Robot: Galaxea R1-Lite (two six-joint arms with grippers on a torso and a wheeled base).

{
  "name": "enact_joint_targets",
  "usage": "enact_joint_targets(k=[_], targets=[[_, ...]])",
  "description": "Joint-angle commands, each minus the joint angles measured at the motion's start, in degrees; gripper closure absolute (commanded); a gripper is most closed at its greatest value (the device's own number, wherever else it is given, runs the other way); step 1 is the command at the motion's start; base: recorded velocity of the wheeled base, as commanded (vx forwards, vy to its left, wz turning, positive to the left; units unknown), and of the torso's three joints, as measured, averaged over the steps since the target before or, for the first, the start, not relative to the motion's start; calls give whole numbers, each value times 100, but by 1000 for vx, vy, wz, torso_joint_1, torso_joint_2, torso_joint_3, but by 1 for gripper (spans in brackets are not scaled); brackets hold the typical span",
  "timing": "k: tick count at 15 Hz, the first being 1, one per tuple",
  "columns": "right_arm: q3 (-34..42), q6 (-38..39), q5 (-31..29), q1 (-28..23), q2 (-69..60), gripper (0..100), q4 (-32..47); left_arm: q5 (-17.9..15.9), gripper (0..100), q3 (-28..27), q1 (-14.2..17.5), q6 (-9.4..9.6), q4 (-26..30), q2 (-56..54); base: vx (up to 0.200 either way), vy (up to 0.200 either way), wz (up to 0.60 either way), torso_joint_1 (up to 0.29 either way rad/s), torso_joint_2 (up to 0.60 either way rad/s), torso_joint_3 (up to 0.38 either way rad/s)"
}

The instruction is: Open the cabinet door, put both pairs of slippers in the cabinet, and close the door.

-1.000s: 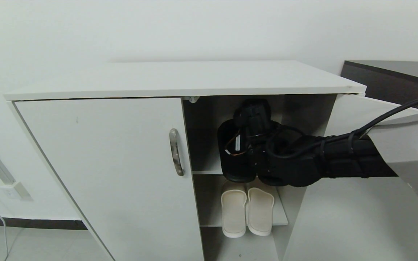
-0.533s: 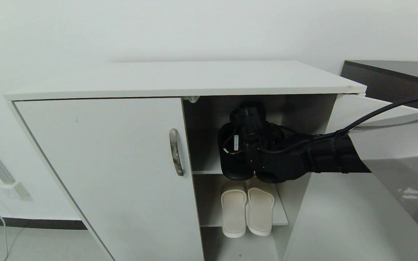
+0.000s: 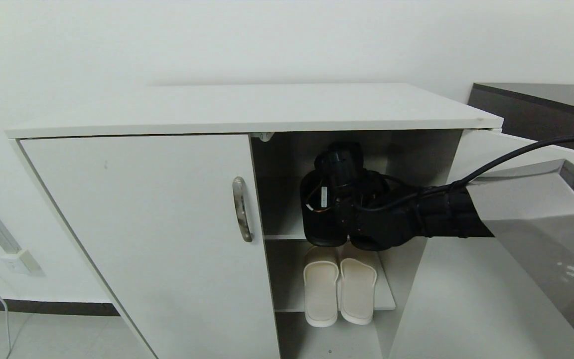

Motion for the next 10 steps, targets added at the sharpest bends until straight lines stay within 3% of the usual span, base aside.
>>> enact_joint_targets(k=[1, 2, 8, 10], targets=[[-4, 8, -1, 0, 20, 100, -8, 4, 100, 0, 1, -4, -2, 0, 0, 0, 0, 0, 0, 0], [5, 8, -1, 0, 20, 0, 1, 4, 100, 0, 1, -4, -2, 0, 0, 0, 0, 0, 0, 0], [304, 43, -36, 105, -288, 0, -8, 4, 100, 0, 1, -4, -2, 0, 0, 0, 0, 0, 0, 0], [945, 87, -62, 299, -745, 0, -70, 4, 100, 0, 1, -4, -2, 9, 0, 0, 0, 0, 0, 0]])
